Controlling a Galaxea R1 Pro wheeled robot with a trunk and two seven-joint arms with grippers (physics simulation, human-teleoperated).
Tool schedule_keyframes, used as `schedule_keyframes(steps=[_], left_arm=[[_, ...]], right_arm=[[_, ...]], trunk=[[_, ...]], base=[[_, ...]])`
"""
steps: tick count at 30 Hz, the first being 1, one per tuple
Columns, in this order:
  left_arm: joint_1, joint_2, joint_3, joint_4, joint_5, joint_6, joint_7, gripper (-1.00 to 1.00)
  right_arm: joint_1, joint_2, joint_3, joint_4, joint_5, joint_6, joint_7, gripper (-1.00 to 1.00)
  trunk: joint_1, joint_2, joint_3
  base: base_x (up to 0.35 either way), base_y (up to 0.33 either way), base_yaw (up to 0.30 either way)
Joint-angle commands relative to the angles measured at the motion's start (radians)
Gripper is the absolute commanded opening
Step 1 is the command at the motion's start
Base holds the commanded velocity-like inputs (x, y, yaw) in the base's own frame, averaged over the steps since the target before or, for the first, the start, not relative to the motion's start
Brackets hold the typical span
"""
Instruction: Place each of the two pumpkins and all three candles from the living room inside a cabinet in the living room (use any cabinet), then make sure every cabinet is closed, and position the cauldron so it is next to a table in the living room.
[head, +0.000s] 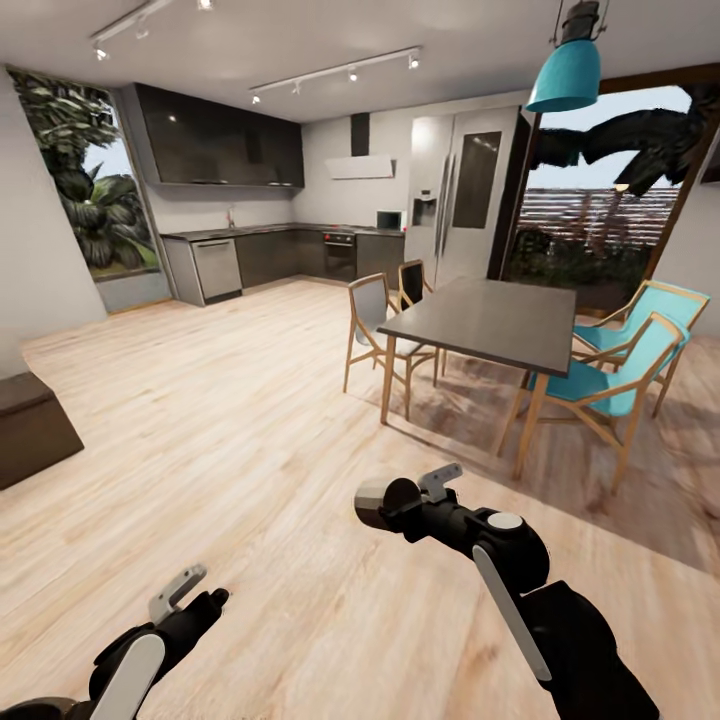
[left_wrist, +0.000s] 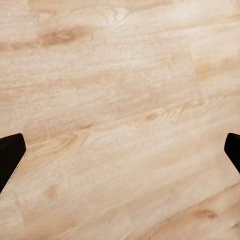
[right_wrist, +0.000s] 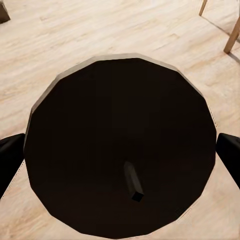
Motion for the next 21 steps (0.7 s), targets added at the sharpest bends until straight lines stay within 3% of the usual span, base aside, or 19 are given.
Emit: schedule_keyframes(steps=[1,10,16,21], left_arm=[[-0.001,0.001,-0.002,-0.001,0.007,0.000,0.009,1.00],[-0.001,0.001,-0.002,0.000,0.007,0.001,0.009,1.00],[-0.001,-0.008,-0.001,0.001,-0.050,0.000,0.006,1.00],[-0.001,-0.010,0.000,0.001,-0.058,0.002,0.005,1.00]], right_arm=[[-0.001,-0.001,0.000,-0.001,-0.008,0.005,-0.003,-1.00],[-0.001,-0.001,0.027,-0.001,-0.007,0.005,-0.003,-1.00],[-0.001,-0.001,0.034,-0.001,-0.007,0.005,-0.003,-1.00],[-0.001,-0.001,0.034,-0.001,-0.007,0.005,-0.003,-1.00]], trunk=[[-0.004,0.007,0.002],[-0.039,0.070,0.030],[-0.062,0.112,0.049],[-0.081,0.147,0.065]], base=[[0.000,0.000,0.289],[0.000,0.000,0.289],[0.000,0.000,0.289],[0.000,0.000,0.289]])
